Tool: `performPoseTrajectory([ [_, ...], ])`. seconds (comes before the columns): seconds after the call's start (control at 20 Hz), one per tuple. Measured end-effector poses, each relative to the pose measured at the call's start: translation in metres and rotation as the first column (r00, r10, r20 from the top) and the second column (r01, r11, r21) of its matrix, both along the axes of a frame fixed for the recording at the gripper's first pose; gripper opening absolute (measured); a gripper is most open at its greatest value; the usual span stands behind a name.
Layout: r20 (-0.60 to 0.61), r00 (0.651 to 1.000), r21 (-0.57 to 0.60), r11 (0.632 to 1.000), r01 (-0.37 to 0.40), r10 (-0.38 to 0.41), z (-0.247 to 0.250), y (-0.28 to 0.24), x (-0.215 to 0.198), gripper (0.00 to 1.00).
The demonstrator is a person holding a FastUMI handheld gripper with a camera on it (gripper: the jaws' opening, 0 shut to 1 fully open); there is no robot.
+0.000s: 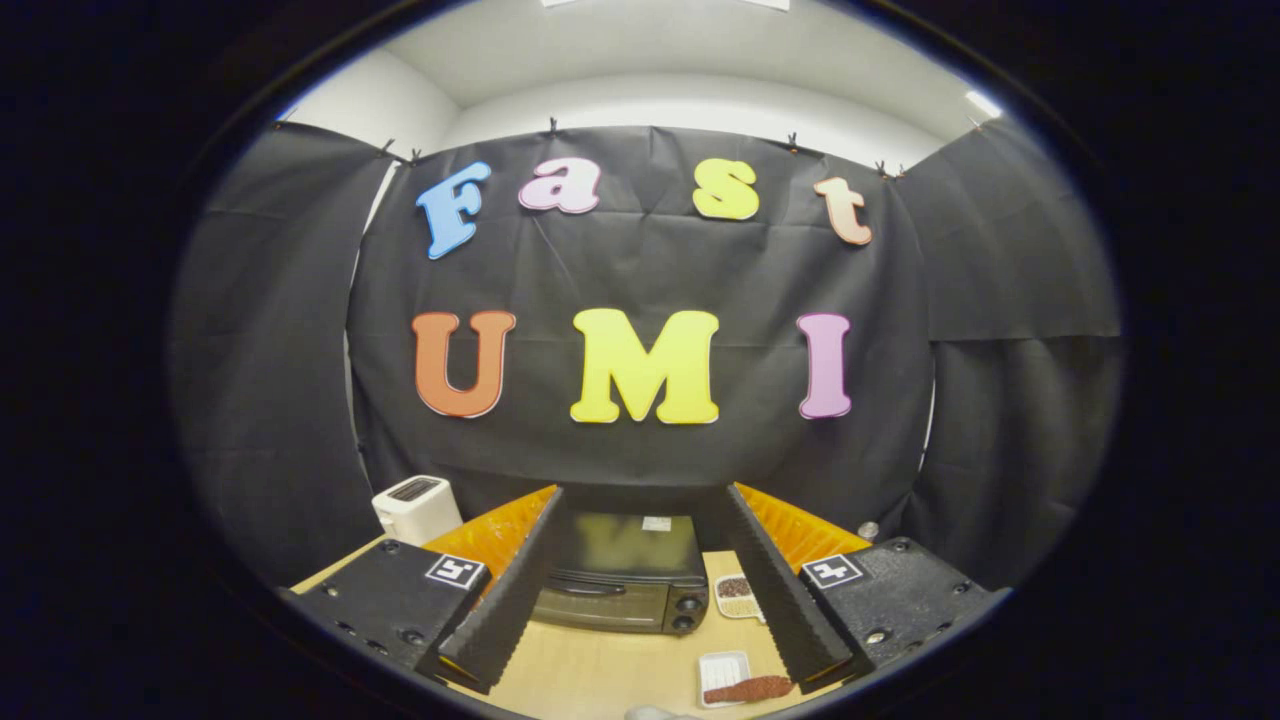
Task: Open the toaster oven, put the food inside, and close the toaster oven door.
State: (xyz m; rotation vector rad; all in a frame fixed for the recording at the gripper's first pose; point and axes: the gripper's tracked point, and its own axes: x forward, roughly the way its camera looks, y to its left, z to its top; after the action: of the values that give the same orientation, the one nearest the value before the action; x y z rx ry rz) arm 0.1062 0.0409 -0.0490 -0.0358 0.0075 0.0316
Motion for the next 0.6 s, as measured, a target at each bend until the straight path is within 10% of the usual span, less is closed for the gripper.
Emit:
performPoseTrajectory([
  [0.6, -0.165, 0.985, 0.041, 0.998, -0.044, 0.05, -0.144, 0.061, 0.136, 1.0],
])
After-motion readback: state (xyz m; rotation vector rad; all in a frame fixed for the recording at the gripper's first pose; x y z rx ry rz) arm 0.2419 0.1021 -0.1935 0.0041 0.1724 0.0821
